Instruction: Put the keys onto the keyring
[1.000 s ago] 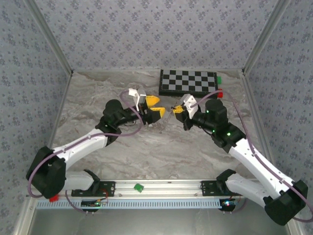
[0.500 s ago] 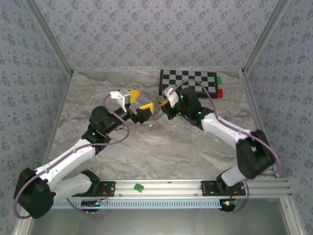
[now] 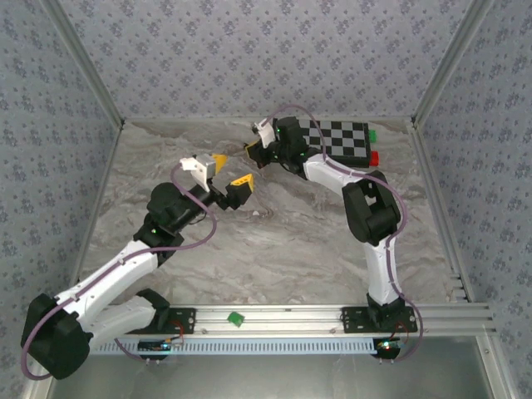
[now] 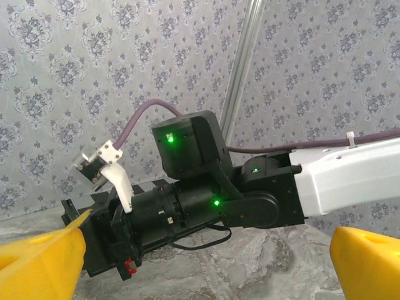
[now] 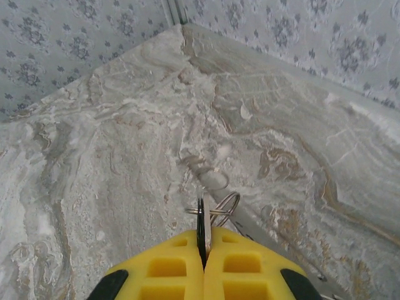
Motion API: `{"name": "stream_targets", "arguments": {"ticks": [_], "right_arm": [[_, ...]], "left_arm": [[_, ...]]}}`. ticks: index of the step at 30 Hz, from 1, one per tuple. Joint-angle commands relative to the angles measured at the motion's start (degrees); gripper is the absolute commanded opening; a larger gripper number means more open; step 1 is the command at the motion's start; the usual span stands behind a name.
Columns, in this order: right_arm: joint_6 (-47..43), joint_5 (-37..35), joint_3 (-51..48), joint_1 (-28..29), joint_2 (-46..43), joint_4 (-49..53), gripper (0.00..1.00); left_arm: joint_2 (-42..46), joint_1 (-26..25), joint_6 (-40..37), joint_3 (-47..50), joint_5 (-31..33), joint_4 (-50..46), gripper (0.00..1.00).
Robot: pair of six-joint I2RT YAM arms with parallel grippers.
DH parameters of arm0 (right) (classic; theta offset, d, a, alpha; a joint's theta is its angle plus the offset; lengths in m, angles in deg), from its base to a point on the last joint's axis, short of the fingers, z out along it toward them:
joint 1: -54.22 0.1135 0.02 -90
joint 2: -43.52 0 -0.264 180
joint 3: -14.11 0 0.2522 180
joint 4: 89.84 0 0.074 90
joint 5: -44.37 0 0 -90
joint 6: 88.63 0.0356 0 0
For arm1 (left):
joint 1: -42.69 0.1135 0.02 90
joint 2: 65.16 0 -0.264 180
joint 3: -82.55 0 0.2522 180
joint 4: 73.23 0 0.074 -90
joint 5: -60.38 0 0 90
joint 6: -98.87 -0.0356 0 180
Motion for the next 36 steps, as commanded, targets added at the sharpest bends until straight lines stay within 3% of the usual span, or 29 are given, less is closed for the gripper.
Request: {"name": "stream_targets", "arguments": {"ticks": [1,18,27,36], "right_arm": [[1.1,0.8,1.0,-0.1,0.8,2.1,0.00],[0.4,-0.4,-15.9,1.2,-7.2,-2.2,0.00],[0.5,0.4,-15.0,1.3,-8.3,-1.1,0.00],[-1.2,0.7,-5.6,-0.4,-4.8,3.9,0.00]], "left_arm": [[0.0,0.7,-0.8,-0.5,0.8,1.1,1.00],[-2.3,1.1,1.1,-0.3,-0.6,3.2,1.00],[-2.7,1.2,1.6,-0.5,-0.9,3.4,1.00],[-2.5,1.3,1.5,-0.5,-1.0,3.4,1.00]]}}
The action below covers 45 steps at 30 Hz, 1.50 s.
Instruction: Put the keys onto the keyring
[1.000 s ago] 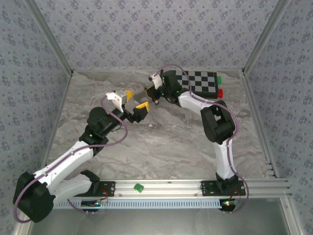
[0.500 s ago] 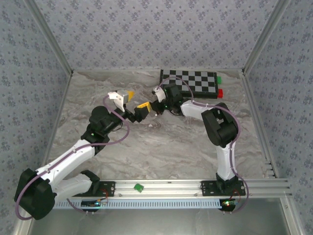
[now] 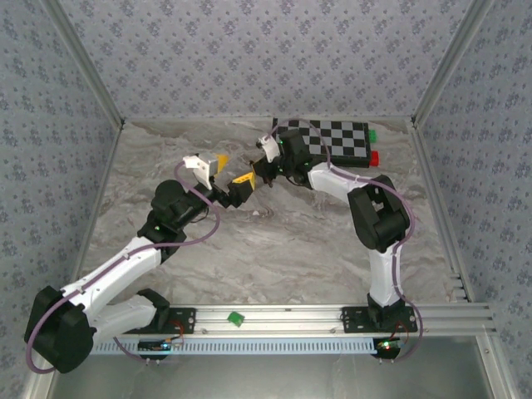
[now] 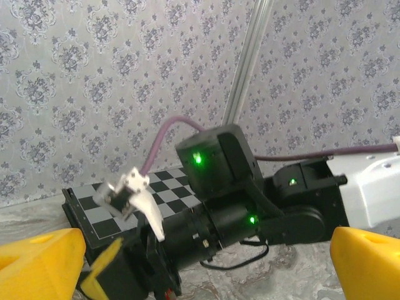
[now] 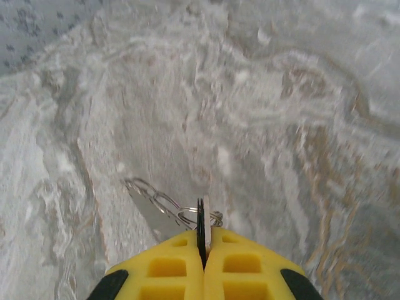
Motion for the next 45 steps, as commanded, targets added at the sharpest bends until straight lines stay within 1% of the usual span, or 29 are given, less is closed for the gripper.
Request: {"name": "stream_targets", "arguments": {"ticks": [1,7,20,26,27,33,40,45], "right_arm": [[-1.1,0.8,3.9,-0.9,1.3,0.8,0.00],[-0.7,0.7,2.1,-0.7,1.1,-0.9,0.00],[-0.6,0.1,-10.3,-0.2,-4.5,-4.2,0.00],[-0.2,-0.3,-14.3,-1.3,-7.3,-4.2,0.00],[0.0,-0.3,-16.4,-1.7,-7.6,-4.1,0.00],[1.3,0.3,-17.5,-4.3,-8.5,-2.4,0.00],[-0.5,0.0,-18.5,-4.6,-9.3,0.5,0.00],[-1.7,-2.1,-18.7,-4.7,-9.7,4.0,0.00]], "left_arm": [[0.3,0.6,0.0,-0.5,-0.5,1.9,1.00],[0.2,0.7,0.1,-0.3,-0.3,1.9,0.99],[-1.3,0.7,1.4,-0.4,-1.3,3.2,1.00],[-1.5,0.7,1.8,-0.3,-1.6,3.5,1.00],[-1.5,0.8,1.9,-0.3,-1.7,3.6,1.00],[-1.6,0.7,2.3,-0.3,-1.9,3.9,1.00],[-1.8,0.7,2.2,-0.3,-1.9,3.9,1.00],[-1.8,0.7,2.2,-0.4,-2.0,4.0,1.00]]}}
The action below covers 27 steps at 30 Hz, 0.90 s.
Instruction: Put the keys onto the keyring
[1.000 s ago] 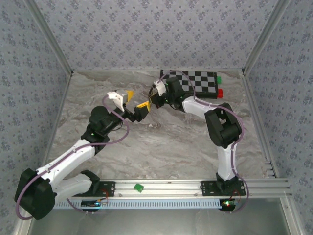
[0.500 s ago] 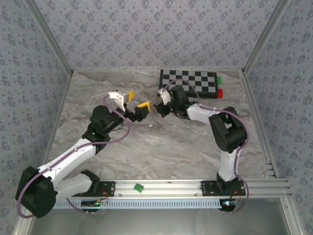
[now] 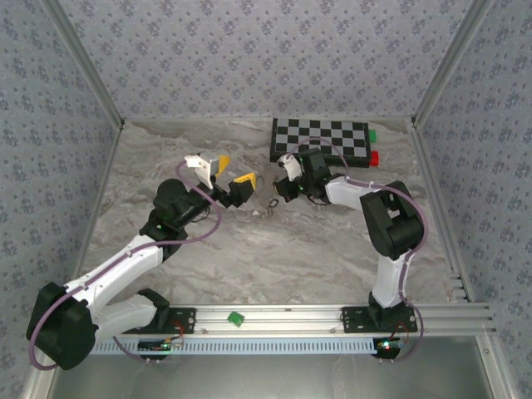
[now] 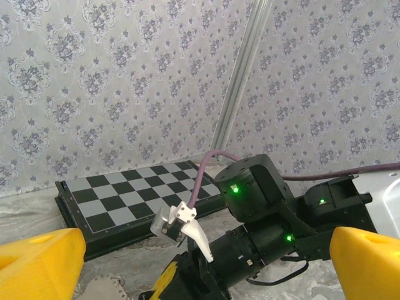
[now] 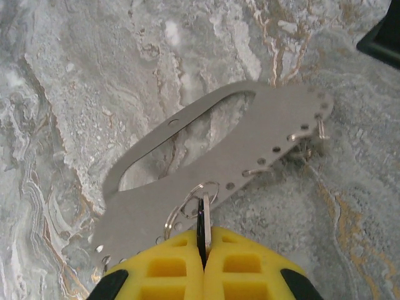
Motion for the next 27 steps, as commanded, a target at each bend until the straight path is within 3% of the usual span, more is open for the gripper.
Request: {"name": "stream_targets", "arguments": {"ticks": [1,20,27], "right_arm": [[-1.7,-2.0,0.0,-0.1,-2.5,3.6,0.00],[-5.8,-15.4,2.3,1.5,-4.8,23.0,0.02],[-5.5,-18.4,0.3,1.6,-6.4,24.5,0.18]], "left_arm": [[-0.3,0.3,0.7,-0.6,-0.9,3.0,1.00],[-0.3,0.3,1.5,-0.2,-1.4,4.1,1.00],[0.1,0.3,1.7,0.0,-1.5,4.2,1.00]]}}
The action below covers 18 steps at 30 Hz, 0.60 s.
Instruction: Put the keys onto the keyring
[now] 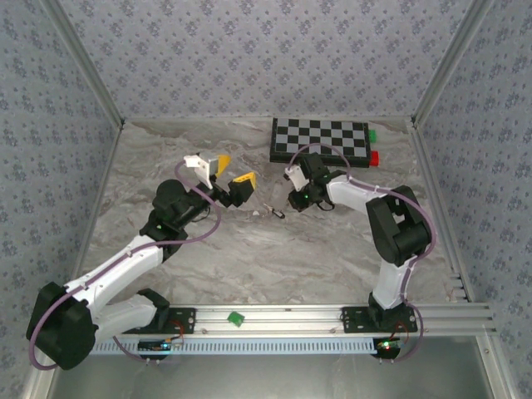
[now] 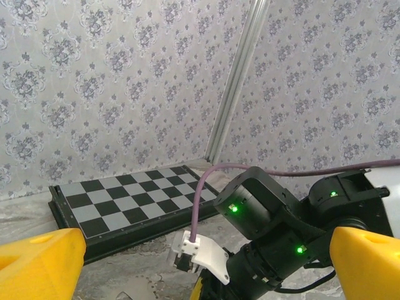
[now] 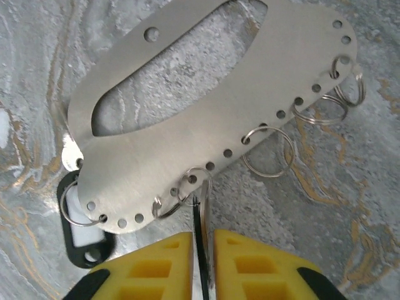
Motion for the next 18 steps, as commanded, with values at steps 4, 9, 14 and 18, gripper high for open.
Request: {"name": "stream_targets", "arguments": {"ticks": [4,9,14,18], "right_arm": [[0.8,-4.4,-3.6,0.3,-5.5,2.4,0.27],[2.4,-6.1,-7.2,0.1,-10.0,0.7,0.30],[6.3,1.2,-7.6,-0.7,-10.4,-3.0,0.22],[11.1,6.3,-7.4,-1.3,-8.7,-7.2,0.20]], "left_arm": [[0.1,0.3,0.7,-0.4,-1.1,2.7,1.00],[-0.3,0.3,1.0,-0.4,-1.4,3.2,1.00],[-0.8,0.4,1.5,-0.5,-1.8,3.5,1.00],[-0.5,0.4,1.1,-0.8,-1.8,2.3,1.00]]}}
